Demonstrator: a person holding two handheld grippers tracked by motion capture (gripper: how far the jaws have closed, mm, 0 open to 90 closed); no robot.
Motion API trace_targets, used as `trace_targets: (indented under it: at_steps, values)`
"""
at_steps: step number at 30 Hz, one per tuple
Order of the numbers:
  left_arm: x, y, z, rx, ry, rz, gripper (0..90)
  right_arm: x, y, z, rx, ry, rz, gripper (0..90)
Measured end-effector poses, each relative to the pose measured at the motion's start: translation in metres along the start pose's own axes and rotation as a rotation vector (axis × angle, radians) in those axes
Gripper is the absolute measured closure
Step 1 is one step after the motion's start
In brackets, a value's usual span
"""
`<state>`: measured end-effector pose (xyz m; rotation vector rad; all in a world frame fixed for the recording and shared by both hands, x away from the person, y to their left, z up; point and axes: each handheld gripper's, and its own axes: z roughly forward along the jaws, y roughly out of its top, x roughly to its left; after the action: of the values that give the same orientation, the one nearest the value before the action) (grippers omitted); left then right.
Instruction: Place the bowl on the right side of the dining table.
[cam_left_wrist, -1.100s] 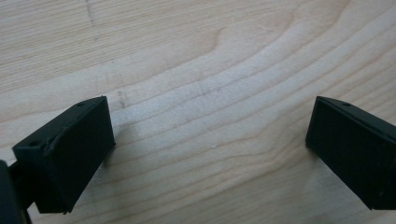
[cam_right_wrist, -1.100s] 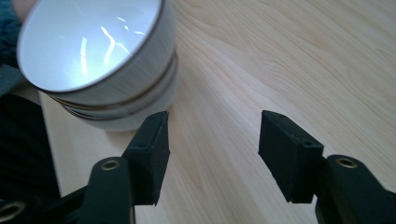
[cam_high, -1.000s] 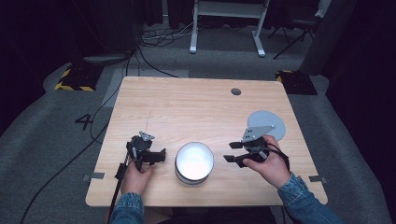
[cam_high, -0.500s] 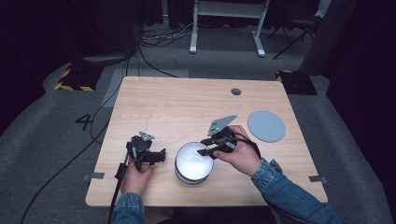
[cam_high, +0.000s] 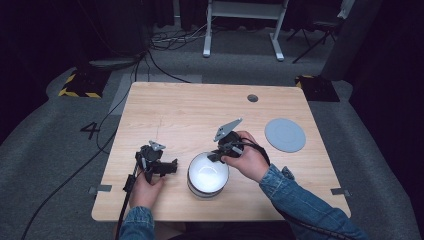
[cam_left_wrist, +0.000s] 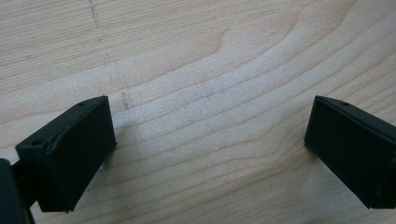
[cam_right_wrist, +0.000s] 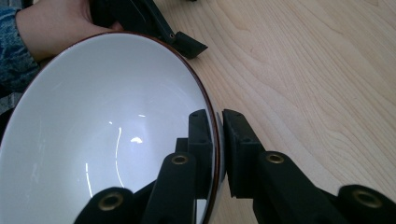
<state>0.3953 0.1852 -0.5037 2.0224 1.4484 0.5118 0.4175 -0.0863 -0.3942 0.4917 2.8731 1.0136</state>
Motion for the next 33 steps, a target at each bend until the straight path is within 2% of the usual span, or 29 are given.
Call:
trace_targets:
  at_steps: [6,12,18,20,28,33]
  values:
    - [0.0,0.0,0.0,0.0,0.0,0.002,1.9,0.001,0.005,-0.003,0.017,-0.009,0.006,82.4]
    - [0.0,0.0,0.0,0.0,0.0,0.001,1.9,0.004,0.018,-0.018,-0.001,-0.011,0.001,82.5]
    - [0.0,0.0,0.0,0.0,0.0,0.001,1.9,-0.002,0.027,-0.029,-0.018,-0.028,0.009,82.5]
    - [-0.002,-0.002,-0.001,-0.009,0.012,-0.017,2.6,-0.006,0.029,-0.035,-0.019,-0.037,0.032,82.4]
    - [-0.002,-0.002,-0.001,-0.017,0.022,-0.023,5.6,-0.015,0.031,-0.052,-0.027,-0.081,0.075,82.4]
    - [-0.001,-0.002,-0.002,-0.013,0.025,-0.021,5.9,-0.021,0.035,-0.061,-0.032,-0.105,0.074,82.4]
